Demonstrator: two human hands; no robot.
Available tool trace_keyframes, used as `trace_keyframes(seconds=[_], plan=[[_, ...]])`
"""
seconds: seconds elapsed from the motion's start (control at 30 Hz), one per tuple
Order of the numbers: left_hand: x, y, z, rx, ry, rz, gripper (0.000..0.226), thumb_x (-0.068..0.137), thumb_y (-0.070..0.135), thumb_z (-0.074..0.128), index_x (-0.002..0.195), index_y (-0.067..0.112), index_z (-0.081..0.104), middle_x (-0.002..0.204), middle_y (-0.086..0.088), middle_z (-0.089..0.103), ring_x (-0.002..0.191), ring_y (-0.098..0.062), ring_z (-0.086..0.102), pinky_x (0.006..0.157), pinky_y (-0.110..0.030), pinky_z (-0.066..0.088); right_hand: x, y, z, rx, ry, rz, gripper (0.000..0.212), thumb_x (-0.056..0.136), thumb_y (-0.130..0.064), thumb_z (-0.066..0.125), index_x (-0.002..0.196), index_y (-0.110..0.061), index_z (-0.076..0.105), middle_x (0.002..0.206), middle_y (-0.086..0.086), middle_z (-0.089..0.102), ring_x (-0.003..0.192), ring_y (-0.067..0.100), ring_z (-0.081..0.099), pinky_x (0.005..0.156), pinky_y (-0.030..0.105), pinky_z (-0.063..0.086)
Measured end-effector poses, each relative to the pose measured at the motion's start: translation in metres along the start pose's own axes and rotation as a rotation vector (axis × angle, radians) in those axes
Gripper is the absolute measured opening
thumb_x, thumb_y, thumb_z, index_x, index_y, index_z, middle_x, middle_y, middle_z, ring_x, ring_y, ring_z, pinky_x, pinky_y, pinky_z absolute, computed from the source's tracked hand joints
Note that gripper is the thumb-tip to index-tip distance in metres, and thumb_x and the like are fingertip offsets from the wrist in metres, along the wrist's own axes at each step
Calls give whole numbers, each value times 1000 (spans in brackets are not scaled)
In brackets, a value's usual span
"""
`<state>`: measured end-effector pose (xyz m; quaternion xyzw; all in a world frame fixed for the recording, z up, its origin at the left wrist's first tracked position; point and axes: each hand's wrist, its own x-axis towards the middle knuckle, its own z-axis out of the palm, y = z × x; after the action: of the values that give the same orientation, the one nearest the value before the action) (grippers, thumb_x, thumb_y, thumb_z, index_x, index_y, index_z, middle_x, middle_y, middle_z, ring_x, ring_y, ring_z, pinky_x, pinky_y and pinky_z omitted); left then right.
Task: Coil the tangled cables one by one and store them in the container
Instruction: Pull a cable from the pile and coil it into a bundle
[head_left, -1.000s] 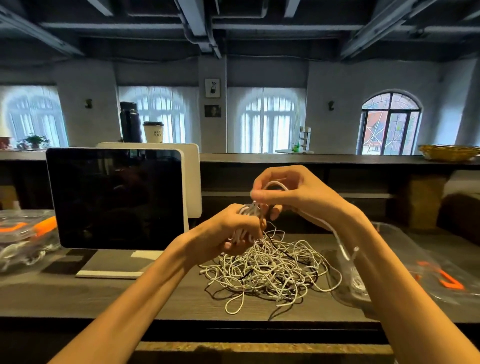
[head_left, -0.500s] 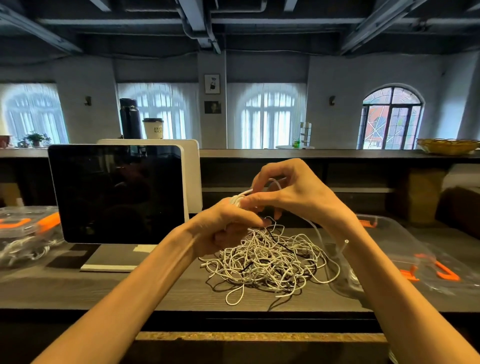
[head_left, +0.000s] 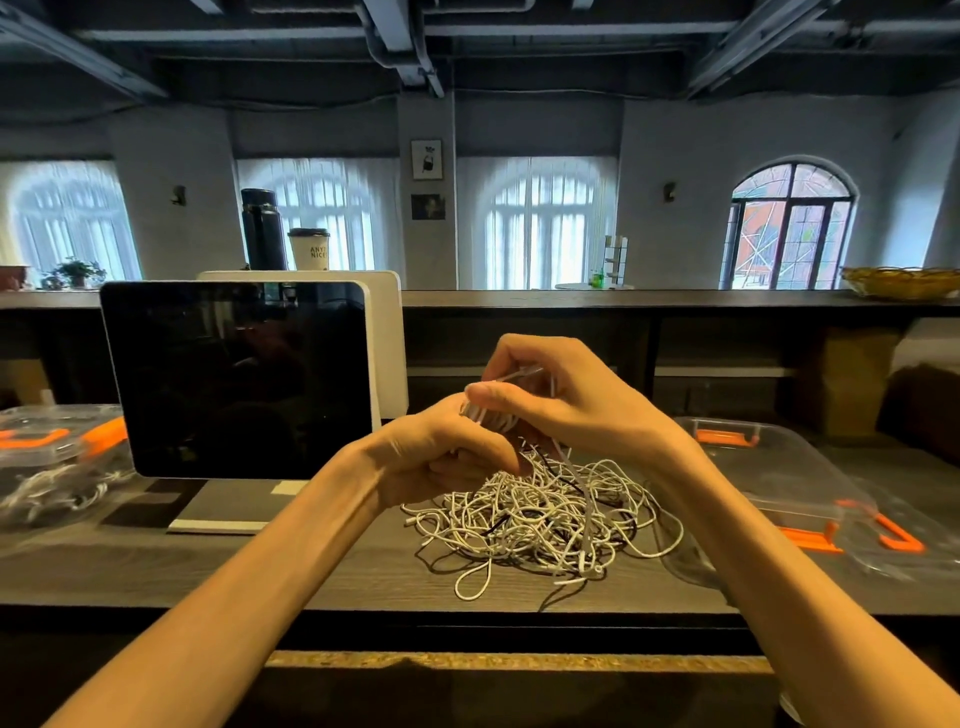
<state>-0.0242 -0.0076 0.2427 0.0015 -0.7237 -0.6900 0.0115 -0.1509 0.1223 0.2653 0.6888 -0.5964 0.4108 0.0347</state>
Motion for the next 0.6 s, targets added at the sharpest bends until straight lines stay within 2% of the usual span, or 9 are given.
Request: trace_keyframes(seconds=[0.07,0.13,0.23,0.27,0.3,0.37,0.43,0.5,0.6], plan=[[1,-1,1,62,50,17,32,81,3,65,111,7,55,62,-3,57,39,-3,40,37,-12,32,-2,4,0,0,47,-9,25,93,-39,68,95,-14,68,88,-9,70,85,6,70,72,27,60],[3,-1,-2,168,109,-47,40,81,13,73,117,5,56,68,-12,54,39,-6,42,37,-15,34,-5,8,0,-3,63,-29,26,92,-39,68,95,-13,68,88,-10,70,84,6,71,70,25,59],[8,-1,-5,285,146,-124,33,85,9,72,117,6,62,91,-22,60,45,-20,44,49,-26,41,-9,8,-1,47,36,-9,25,91,-35,72,100,-12,71,89,-7,72,81,9,73,66,22,58],[10,-1,-5,312,171,-132,24,84,4,72,107,4,63,83,-21,59,48,-21,43,51,-28,40,-10,8,-5,62,8,44,27,90,-36,73,104,-13,73,92,-7,73,80,9,72,65,22,57],[10,-3,-5,343,209,-152,13,84,-1,70,92,2,61,67,-16,52,45,-19,39,48,-26,36,-9,8,-12,28,-26,95,32,88,-40,73,109,-16,75,95,-8,74,82,7,71,67,21,56],[11,-7,-7,394,282,-208,25,84,-5,68,72,9,52,51,-3,42,37,-11,32,38,-20,26,-6,10,-28,-151,-86,113,35,88,-49,69,108,-22,78,95,-12,74,84,3,68,71,19,50],[9,-9,-6,451,282,-251,27,86,-3,69,71,11,52,50,0,42,37,-9,32,37,-20,24,-1,7,-39,-181,-128,75,29,92,-46,66,97,-21,81,84,-12,74,76,3,64,67,14,44],[11,-8,0,493,232,-270,27,88,1,71,70,12,53,49,1,41,38,-9,31,38,-21,24,7,4,-34,-106,-105,28,26,97,-37,64,92,-17,80,77,-14,71,69,1,60,62,11,41],[16,1,18,534,193,-215,21,88,4,73,85,12,54,57,-1,45,45,-10,36,41,-19,30,20,11,-11,-78,-40,66,25,100,-38,63,89,-20,77,70,-20,67,69,-2,61,64,12,44]])
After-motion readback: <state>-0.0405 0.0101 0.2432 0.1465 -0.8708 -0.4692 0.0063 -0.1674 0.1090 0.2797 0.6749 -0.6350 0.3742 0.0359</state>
